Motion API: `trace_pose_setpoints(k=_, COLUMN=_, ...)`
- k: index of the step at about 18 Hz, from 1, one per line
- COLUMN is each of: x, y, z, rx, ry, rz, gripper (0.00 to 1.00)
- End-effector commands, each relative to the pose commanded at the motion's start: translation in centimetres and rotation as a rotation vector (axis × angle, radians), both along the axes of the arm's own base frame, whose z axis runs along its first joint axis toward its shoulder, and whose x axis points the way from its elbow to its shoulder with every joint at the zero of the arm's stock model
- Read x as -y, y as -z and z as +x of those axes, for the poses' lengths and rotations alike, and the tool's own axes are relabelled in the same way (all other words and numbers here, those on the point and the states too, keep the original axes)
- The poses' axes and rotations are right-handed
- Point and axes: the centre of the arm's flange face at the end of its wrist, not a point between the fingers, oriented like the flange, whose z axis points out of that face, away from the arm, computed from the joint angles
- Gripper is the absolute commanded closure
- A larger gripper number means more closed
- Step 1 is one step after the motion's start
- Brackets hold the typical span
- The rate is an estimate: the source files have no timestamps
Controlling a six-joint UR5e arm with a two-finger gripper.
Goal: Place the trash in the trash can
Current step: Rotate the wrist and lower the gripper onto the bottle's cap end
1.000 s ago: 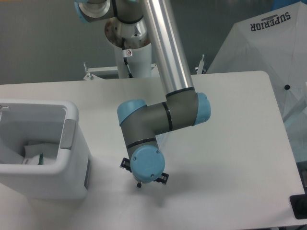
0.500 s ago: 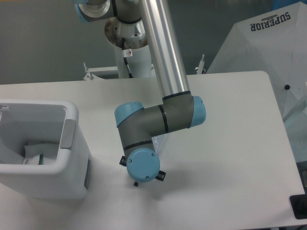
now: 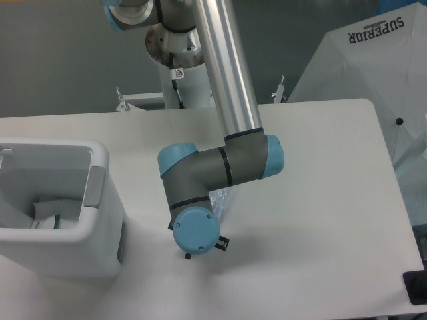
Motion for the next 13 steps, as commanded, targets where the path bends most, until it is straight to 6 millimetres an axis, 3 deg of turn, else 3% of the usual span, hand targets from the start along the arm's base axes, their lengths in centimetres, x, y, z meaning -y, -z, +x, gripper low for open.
trace_pose_setpoints(k=7, x=-0.2, y=-1.7, z=-0.5, rx=-0.011, ry=0.004, rz=0.029, gripper=0.9)
trace_pose_setpoints(k=13, x=1.7, y=-9.0, z=-3.3, rx=-0.031, ry=-0.053, rz=0.162, gripper=0.91)
